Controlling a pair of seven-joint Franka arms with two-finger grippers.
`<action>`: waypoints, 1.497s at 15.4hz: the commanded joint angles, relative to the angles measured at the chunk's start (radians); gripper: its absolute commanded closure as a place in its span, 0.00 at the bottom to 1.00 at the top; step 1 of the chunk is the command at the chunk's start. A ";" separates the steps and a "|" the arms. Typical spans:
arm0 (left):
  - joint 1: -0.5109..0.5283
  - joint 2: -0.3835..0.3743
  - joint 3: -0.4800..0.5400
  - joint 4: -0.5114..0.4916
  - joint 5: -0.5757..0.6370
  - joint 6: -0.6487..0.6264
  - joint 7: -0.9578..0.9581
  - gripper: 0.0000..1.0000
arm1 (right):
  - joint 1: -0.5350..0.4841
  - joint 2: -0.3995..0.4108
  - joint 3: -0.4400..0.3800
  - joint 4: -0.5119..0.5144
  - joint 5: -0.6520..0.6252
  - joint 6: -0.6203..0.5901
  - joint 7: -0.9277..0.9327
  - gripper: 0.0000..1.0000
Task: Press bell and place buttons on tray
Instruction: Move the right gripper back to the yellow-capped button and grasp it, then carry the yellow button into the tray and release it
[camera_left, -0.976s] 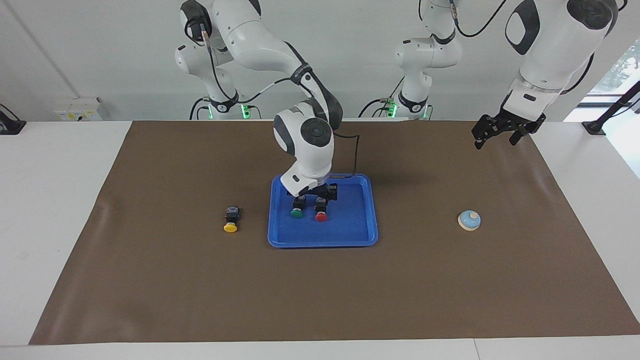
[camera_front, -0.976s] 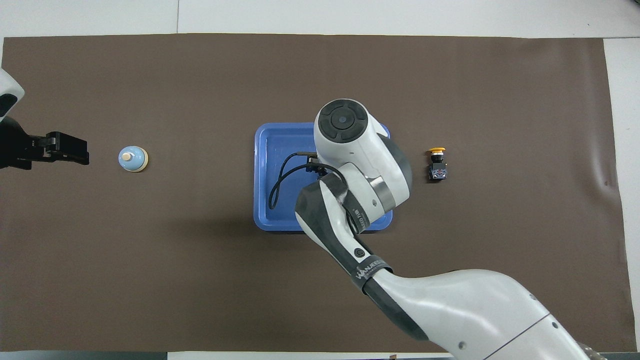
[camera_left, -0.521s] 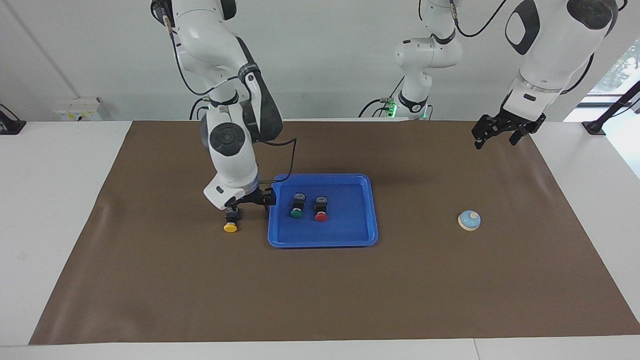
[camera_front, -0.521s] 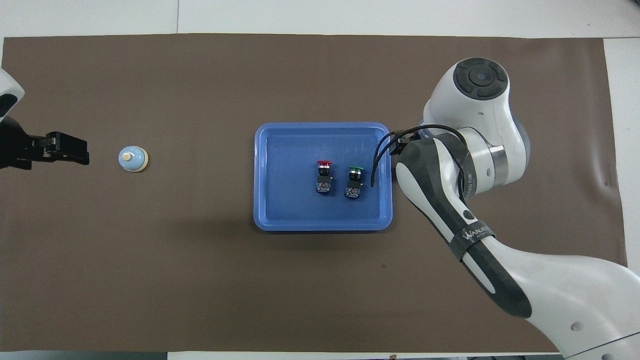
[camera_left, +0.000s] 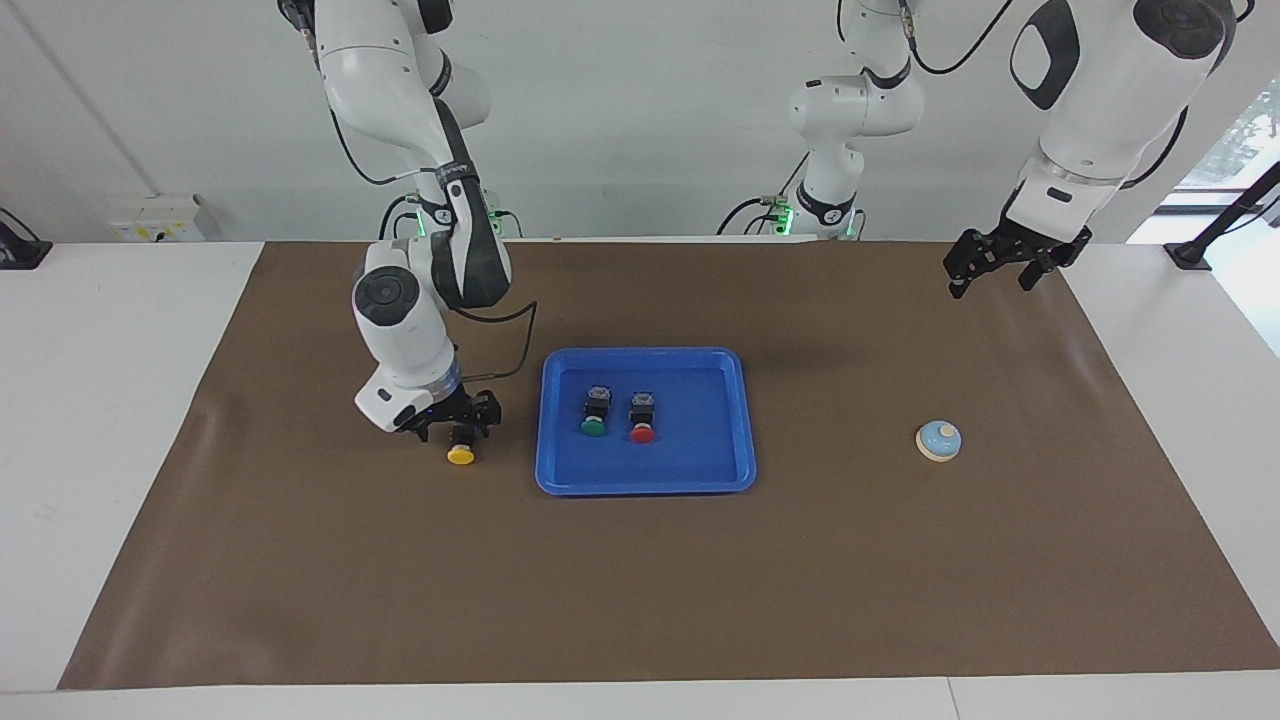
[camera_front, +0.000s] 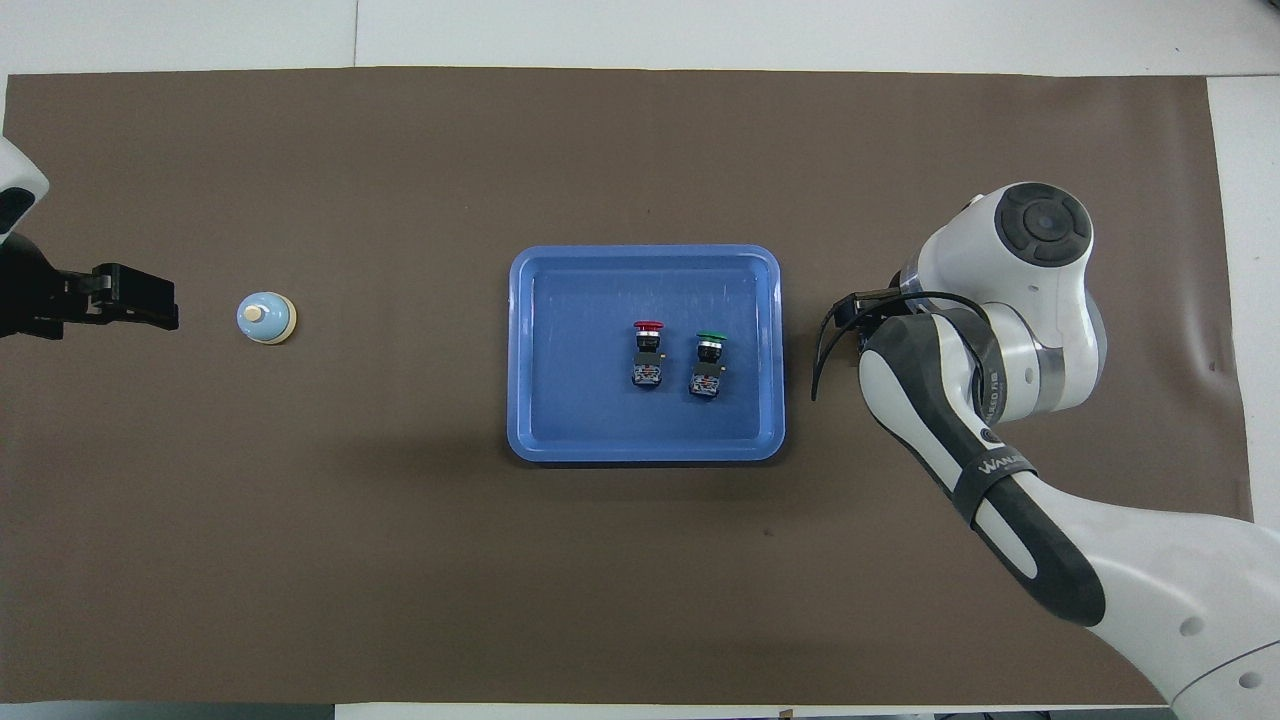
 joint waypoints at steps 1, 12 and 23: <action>0.003 -0.021 0.002 -0.017 -0.009 0.002 0.001 0.00 | -0.003 -0.033 0.015 -0.096 -0.010 0.093 -0.007 0.01; 0.002 -0.021 0.002 -0.017 -0.009 0.002 0.001 0.00 | 0.009 -0.026 0.026 0.067 0.006 -0.081 0.000 1.00; 0.003 -0.021 0.002 -0.017 -0.009 0.002 0.001 0.00 | 0.411 0.232 0.029 0.511 0.017 -0.240 0.630 1.00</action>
